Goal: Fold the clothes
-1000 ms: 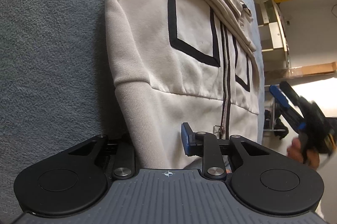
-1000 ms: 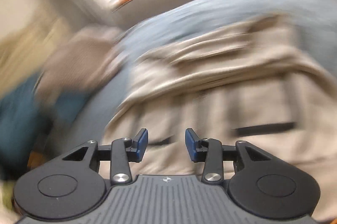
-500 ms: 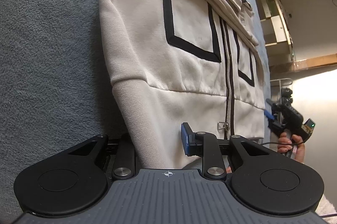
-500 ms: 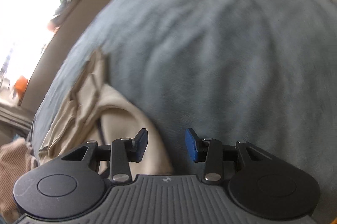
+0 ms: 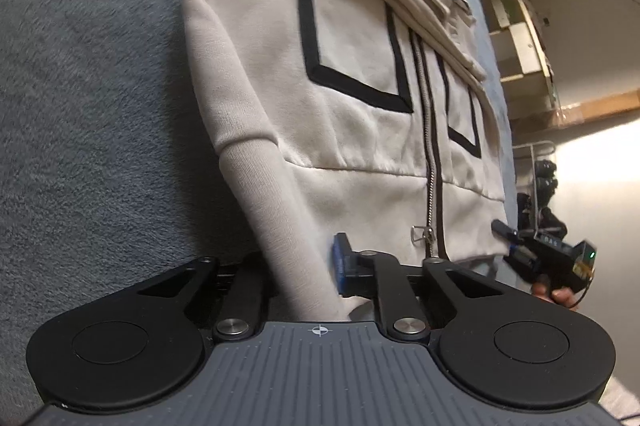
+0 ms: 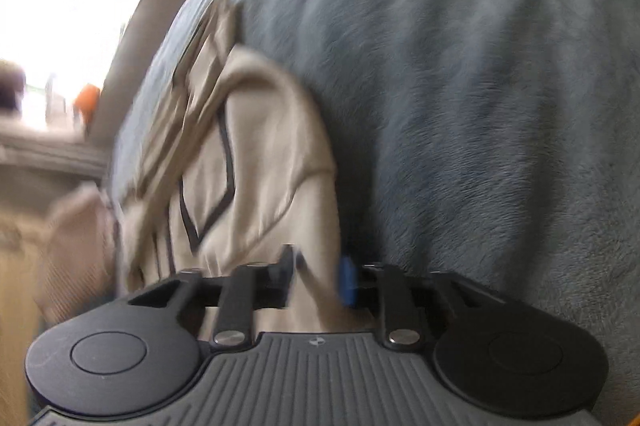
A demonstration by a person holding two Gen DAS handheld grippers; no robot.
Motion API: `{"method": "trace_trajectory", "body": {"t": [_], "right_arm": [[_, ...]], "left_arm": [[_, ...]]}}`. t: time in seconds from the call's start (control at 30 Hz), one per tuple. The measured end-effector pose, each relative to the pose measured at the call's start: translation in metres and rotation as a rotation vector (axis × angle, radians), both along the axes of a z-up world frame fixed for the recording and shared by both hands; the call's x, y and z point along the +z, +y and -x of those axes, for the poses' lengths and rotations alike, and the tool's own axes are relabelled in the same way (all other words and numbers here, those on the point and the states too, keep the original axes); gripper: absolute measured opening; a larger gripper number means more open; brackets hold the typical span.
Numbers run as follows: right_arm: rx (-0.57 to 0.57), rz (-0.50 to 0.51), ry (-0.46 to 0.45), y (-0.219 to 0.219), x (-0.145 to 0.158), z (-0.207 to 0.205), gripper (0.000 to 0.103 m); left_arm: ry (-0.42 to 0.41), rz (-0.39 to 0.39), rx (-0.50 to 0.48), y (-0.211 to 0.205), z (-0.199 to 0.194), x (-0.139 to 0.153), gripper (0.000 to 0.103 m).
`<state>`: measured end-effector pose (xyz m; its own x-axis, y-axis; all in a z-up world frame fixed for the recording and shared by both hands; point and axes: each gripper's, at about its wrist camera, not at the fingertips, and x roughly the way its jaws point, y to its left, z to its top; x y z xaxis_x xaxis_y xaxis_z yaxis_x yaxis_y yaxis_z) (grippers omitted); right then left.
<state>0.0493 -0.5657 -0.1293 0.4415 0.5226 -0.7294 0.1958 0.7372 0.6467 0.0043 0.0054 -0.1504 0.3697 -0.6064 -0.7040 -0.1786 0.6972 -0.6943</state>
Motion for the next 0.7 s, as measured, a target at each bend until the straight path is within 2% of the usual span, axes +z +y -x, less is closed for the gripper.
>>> {"method": "trace_trajectory", "body": {"t": [0.07, 0.37, 0.5, 0.7], "right_arm": [[0.017, 0.022, -0.049, 0.005, 0.012, 0.001, 0.005], [0.025, -0.016, -0.276, 0.025, 0.076, -0.027, 0.005], [0.028, -0.029, -0.344, 0.035, 0.099, -0.051, 0.005], [0.052, -0.017, -0.408, 0.063, 0.132, -0.108, 0.005]], "left_arm": [[-0.03, 0.001, -0.013, 0.0, 0.0, 0.007, 0.005], [-0.177, 0.031, 0.0, 0.012, -0.012, 0.053, 0.003], [-0.222, 0.022, 0.001, 0.019, -0.037, 0.077, 0.003], [-0.291, -0.009, 0.02, 0.032, -0.091, 0.107, 0.003]]}}
